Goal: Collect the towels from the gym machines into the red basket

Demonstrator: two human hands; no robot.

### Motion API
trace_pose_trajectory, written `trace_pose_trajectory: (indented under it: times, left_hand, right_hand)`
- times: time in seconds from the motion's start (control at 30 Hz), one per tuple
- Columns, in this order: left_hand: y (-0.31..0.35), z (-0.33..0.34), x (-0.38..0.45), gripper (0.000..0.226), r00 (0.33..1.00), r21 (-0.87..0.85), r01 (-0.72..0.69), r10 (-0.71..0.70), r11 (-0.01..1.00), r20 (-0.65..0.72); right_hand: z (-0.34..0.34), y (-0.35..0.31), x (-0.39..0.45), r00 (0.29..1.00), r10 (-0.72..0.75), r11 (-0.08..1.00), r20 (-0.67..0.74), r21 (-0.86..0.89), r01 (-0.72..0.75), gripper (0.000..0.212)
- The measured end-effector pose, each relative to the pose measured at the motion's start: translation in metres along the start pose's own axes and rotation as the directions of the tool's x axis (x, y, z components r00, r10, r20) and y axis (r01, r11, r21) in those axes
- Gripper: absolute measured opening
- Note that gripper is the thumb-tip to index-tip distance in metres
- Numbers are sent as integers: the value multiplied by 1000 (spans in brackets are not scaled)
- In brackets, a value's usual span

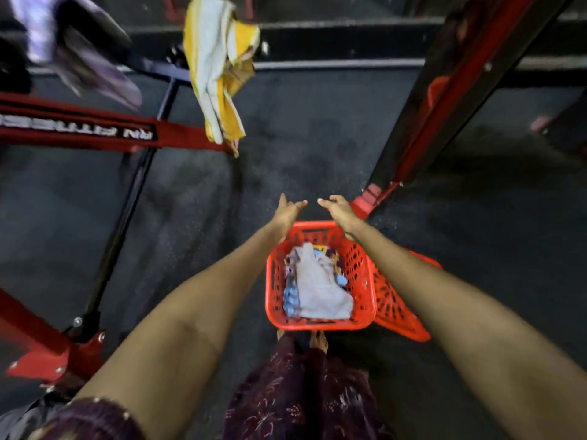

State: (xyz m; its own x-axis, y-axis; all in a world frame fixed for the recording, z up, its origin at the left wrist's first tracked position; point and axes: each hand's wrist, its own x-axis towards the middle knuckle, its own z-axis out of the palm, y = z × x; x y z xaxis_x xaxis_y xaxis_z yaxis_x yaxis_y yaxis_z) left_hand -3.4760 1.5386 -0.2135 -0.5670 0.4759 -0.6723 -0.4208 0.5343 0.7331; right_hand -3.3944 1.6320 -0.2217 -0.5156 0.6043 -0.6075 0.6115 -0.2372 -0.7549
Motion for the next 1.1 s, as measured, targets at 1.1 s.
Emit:
trace_pose_trajectory:
  times: [1.1]
  left_hand:
    - [181,-280,-45,47,882,-38,-455,444,890,-160]
  right_hand:
    - [209,-277,-28,902,-426,901,74,121,416,51]
